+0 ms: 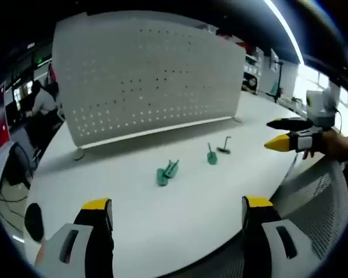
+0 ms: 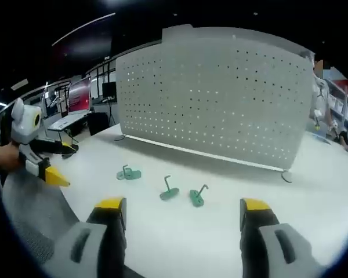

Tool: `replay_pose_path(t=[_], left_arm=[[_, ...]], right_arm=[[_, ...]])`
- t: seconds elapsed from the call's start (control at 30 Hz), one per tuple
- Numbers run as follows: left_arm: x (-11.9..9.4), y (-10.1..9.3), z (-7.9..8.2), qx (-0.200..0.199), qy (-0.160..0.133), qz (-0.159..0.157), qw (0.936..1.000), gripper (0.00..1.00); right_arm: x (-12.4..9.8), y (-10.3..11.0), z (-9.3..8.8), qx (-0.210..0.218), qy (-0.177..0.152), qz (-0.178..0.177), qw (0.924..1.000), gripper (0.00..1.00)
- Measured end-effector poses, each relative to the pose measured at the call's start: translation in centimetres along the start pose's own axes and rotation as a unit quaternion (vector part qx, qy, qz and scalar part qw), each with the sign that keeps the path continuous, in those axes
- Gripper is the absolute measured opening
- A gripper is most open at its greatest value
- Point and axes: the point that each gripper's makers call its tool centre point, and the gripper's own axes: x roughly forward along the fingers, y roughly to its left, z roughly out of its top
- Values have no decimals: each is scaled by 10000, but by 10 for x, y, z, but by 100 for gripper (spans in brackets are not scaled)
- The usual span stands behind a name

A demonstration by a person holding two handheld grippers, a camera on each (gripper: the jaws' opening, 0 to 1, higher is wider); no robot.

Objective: Insert the hook assembly into the mounting plate slot until the hook locks in place.

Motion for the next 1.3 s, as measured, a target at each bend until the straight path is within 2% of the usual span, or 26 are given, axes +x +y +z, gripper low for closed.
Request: replay_pose_path(t=[0.57, 0.7, 0.87, 1.3], left_arm=[[0, -3, 3, -171, -47, -110, 9998, 94], [-1, -2, 5, -223, -100, -103, 9996, 95], [-1, -3, 4, -181, -75, -106, 9998, 94], [-1, -4, 1, -172, -11, -133, 9998, 92]], right_arm=[[1, 0, -6, 64, 133, 32, 9999, 76], [2, -1, -8, 211, 164, 38, 9996, 76], [1, 0, -6, 126, 120, 35, 9998, 76], [2, 1, -13, 44, 284, 43, 9996, 77]])
